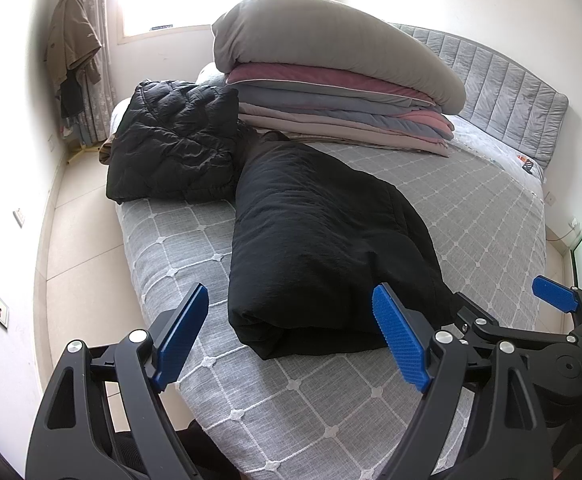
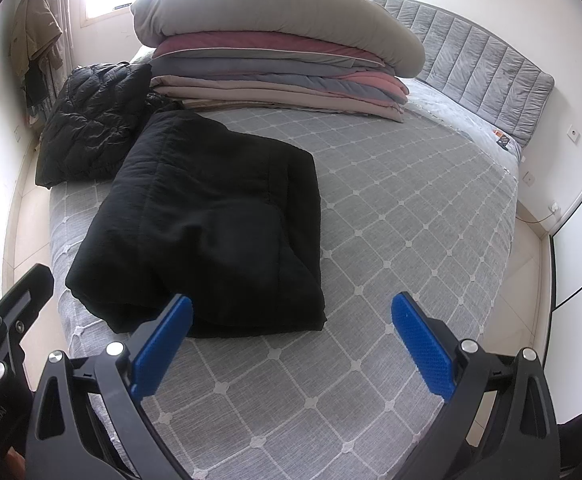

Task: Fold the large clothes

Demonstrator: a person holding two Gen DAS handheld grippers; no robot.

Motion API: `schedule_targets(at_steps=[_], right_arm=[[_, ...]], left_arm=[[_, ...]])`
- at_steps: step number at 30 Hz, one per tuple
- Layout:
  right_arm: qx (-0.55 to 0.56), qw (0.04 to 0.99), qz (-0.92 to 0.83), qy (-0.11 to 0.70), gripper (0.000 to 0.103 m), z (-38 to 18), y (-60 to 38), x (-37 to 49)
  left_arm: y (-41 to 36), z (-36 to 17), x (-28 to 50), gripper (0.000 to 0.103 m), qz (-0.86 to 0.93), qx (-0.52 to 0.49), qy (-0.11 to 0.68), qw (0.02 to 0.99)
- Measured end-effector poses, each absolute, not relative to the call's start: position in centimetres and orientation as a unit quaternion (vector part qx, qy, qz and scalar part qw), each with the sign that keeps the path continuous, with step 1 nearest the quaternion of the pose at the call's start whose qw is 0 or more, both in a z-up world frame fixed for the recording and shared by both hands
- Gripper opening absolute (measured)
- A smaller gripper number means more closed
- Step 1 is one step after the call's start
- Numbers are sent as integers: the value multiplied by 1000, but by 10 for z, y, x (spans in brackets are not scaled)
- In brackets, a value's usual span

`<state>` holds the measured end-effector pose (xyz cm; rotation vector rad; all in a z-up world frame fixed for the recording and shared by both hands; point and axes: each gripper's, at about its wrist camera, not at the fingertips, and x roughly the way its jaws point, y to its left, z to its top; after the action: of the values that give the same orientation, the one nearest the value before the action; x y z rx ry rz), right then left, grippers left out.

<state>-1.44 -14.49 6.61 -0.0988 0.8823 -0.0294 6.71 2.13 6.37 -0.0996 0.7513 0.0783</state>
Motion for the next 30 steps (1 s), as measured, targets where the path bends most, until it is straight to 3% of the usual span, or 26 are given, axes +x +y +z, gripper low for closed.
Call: schedule_targets(at_steps=[22,26,30], right_arm=[[-51,903,-15,426,96,66,-143,-14],[-44,904,-15,426,96,66,-146,-12],[-40,903,-16,427,96,65,-149,-10]], left_arm=[[25,60,74,81,51,-54,387,919],[23,61,77,96,67,-33,373,925],[12,62,76,96,66,13,360,930]])
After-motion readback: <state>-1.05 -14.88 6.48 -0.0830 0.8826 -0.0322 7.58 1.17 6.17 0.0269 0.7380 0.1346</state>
